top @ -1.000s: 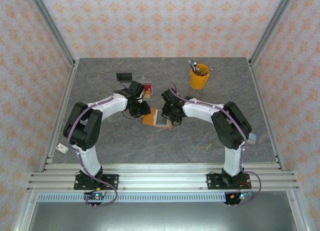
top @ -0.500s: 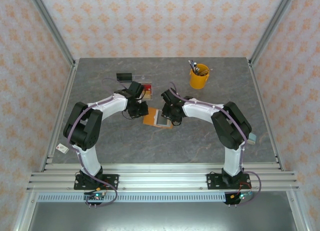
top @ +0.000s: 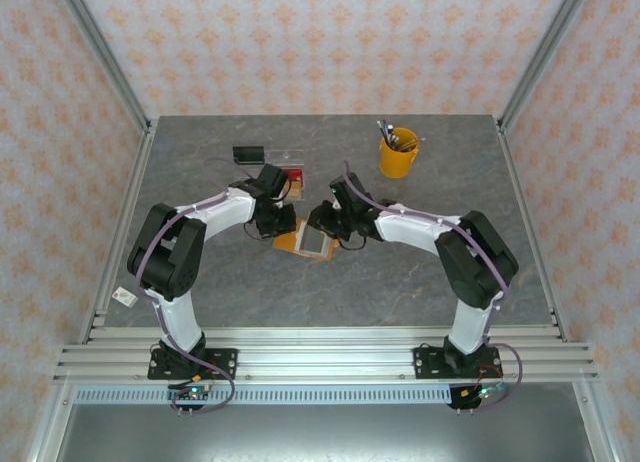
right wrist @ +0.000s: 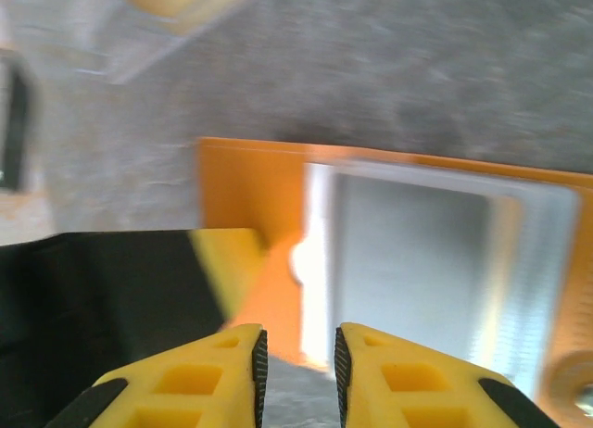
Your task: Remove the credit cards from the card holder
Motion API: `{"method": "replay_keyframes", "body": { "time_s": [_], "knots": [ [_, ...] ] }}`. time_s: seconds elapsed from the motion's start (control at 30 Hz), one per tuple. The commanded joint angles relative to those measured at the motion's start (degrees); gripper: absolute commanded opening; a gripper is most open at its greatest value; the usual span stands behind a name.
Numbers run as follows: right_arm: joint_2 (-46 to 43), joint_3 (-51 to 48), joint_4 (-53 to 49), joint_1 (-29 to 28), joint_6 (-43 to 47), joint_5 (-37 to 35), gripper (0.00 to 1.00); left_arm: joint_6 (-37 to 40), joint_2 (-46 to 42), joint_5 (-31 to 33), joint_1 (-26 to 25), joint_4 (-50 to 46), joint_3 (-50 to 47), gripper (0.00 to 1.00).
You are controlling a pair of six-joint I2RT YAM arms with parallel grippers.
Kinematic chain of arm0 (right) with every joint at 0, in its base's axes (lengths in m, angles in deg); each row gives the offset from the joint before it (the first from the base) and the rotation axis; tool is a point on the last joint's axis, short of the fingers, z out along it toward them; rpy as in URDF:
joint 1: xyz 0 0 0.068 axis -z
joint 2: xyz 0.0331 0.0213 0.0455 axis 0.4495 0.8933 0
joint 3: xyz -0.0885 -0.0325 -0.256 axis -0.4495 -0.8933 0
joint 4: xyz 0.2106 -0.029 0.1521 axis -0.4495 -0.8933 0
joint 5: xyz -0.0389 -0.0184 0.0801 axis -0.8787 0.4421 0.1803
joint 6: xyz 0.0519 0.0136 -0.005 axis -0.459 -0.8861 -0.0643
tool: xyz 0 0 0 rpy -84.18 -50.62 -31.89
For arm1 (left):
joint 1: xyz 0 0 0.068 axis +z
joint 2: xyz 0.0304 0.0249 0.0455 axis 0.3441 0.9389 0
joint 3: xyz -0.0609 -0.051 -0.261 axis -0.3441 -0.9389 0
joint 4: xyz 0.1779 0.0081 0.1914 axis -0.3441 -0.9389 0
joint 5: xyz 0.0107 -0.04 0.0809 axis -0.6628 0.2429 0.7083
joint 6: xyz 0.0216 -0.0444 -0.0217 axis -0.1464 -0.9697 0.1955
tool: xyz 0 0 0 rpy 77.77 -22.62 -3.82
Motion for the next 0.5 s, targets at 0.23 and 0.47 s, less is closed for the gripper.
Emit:
{"method": "replay_keyframes", "body": {
  "time_s": [0.23, 0.47],
  "knots": [
    [-0.7, 1.9, -9.9, 0.5, 0.7, -6.9, 0.28, 0.3, -1.8, -1.2, -0.1, 0.1, -1.9, 0.11],
    [3.0, 3.8, -13.6, -0.3, 0.9, -7.1, 0.28, -0.2, -1.1, -0.7, -0.1, 0.3, -2.5, 0.11]
  ]
}}
